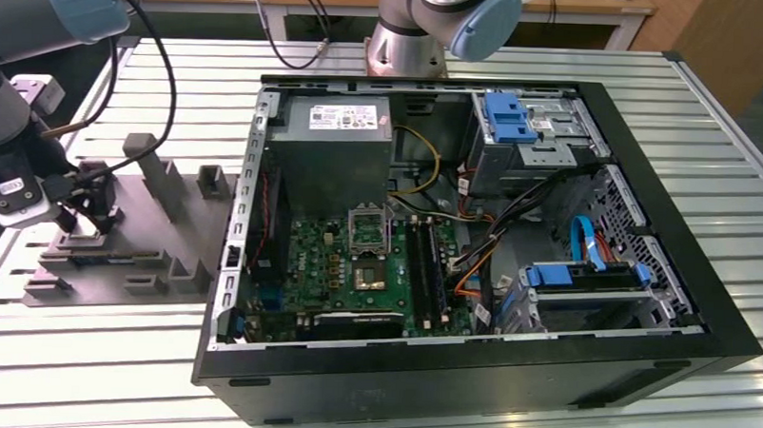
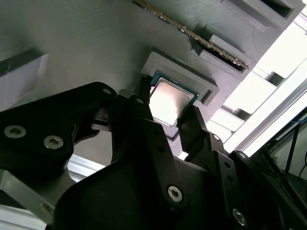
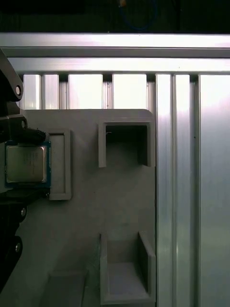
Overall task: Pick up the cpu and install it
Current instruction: 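Pick up the cpu and move it towards the insertion slot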
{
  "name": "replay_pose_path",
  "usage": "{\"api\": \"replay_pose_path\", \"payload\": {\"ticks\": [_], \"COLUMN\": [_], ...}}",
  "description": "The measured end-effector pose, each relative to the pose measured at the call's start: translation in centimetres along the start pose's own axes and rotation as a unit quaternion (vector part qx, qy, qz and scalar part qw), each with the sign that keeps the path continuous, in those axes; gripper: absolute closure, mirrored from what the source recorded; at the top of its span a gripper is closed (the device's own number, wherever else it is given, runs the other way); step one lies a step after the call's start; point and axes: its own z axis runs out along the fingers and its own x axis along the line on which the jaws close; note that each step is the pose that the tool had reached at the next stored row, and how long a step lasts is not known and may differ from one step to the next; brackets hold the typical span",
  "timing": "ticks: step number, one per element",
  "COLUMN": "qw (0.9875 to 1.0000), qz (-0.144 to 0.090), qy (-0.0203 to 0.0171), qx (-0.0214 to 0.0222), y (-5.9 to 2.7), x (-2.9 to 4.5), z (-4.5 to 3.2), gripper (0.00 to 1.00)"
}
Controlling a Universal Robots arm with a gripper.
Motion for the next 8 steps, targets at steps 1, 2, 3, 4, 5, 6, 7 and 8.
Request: {"api": "replay_pose_path", "payload": {"ticks": [1,2,3,4,5,6,7,8], "qw": [1.0,1.0,1.0,1.0,1.0,1.0,1.0,1.0], "qz": [0.0,0.0,0.0,0.001,0.001,0.001,0.001,0.001], "qy": [0.0,0.0001,0.0001,0.0001,0.0001,0.0,0.0,0.0], "qx": [0.0,0.0,0.0,0.0,0.0,0.0,0.0,0.0], "y": [0.0,0.0,0.0,0.0,0.0,0.0,0.0,0.0], "x": [0.0,0.0,0.0,0.0,-0.02,-0.04,-0.07,-0.09], "z": [-0.02,-0.04,-0.05,-0.05,-0.05,-0.05,-0.05,-0.04], "gripper": [0.5,0.5,0.5,0.5,0.5,0.5,0.5,0.5]}}
